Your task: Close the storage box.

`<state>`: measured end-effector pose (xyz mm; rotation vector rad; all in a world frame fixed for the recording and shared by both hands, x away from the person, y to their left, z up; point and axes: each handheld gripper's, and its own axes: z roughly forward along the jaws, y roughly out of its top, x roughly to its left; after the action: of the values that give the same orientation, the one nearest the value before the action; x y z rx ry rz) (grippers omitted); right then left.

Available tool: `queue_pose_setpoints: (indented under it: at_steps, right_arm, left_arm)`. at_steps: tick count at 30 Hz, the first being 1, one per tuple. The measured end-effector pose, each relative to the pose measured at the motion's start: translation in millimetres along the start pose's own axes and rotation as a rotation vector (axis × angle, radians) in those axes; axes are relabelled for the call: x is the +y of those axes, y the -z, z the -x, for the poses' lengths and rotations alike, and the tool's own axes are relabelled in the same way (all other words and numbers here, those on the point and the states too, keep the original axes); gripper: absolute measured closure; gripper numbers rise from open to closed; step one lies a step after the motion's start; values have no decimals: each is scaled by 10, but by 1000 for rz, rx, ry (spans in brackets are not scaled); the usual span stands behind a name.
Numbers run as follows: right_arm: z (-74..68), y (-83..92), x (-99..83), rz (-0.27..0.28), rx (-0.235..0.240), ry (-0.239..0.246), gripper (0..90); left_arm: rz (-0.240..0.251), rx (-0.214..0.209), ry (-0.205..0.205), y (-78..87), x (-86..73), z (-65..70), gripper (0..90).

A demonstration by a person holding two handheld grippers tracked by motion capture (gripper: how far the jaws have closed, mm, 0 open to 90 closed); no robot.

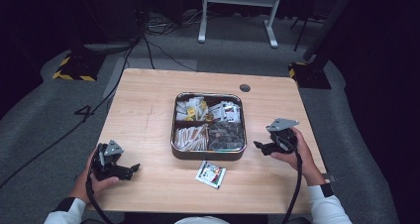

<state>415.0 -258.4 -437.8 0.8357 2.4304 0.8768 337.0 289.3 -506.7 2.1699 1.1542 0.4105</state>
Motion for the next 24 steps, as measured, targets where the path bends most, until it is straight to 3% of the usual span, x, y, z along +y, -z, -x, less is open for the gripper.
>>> queue_pose_setpoints:
  at_steps: [24]
  right_arm:
    - [100,8,-551,-63,-6,-72,231]
  left_arm:
    - [0,0,0,0,0,0,2]
